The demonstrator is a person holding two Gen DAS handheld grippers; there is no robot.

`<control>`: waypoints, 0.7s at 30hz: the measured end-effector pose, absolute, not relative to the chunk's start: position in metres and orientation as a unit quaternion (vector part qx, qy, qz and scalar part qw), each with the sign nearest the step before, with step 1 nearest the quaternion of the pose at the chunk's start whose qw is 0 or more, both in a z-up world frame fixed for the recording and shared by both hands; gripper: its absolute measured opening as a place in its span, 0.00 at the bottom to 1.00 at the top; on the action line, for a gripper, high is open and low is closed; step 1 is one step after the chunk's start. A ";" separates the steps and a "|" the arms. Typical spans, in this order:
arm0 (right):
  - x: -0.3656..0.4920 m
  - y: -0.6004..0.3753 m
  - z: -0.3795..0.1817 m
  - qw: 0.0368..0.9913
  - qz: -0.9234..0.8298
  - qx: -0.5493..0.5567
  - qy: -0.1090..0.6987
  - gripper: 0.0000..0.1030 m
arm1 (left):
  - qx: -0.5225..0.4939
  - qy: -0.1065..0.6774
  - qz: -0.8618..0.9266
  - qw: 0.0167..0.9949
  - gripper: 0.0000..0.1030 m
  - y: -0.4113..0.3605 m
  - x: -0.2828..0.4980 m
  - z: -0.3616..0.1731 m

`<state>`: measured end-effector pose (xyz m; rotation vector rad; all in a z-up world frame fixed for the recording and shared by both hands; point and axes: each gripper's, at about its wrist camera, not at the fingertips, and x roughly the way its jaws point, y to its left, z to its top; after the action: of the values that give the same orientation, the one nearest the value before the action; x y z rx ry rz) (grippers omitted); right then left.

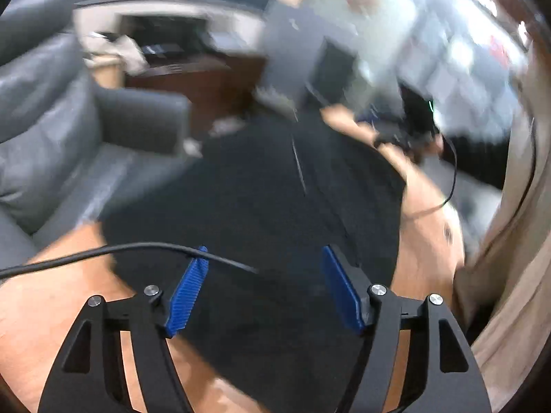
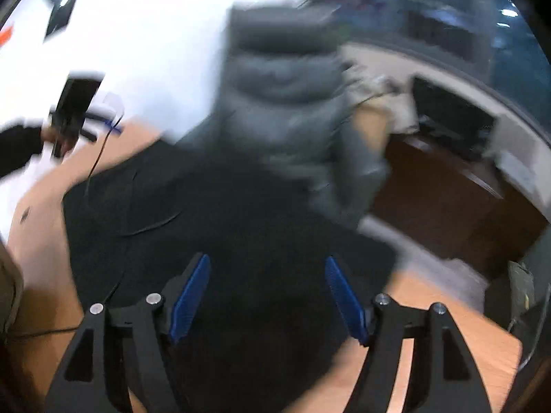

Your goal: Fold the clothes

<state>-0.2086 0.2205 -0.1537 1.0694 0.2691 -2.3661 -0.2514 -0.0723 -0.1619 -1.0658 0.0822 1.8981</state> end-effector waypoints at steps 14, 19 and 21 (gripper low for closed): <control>-0.112 0.268 -0.221 0.211 -0.871 0.443 0.034 0.63 | -0.469 0.071 0.725 0.499 0.60 -0.023 -0.168 -0.213; -0.077 0.283 -0.203 0.198 -0.863 0.463 0.041 0.64 | -0.500 0.109 0.714 0.477 0.61 -0.001 -0.101 -0.200; -0.058 0.303 -0.182 0.171 -0.867 0.468 0.021 0.70 | -0.515 0.120 0.717 0.455 0.63 0.000 -0.083 -0.185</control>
<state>-0.0584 0.3031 -0.1817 1.3289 0.0593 -2.4616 -0.0834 0.0004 -0.1851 -1.2709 0.2949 1.7686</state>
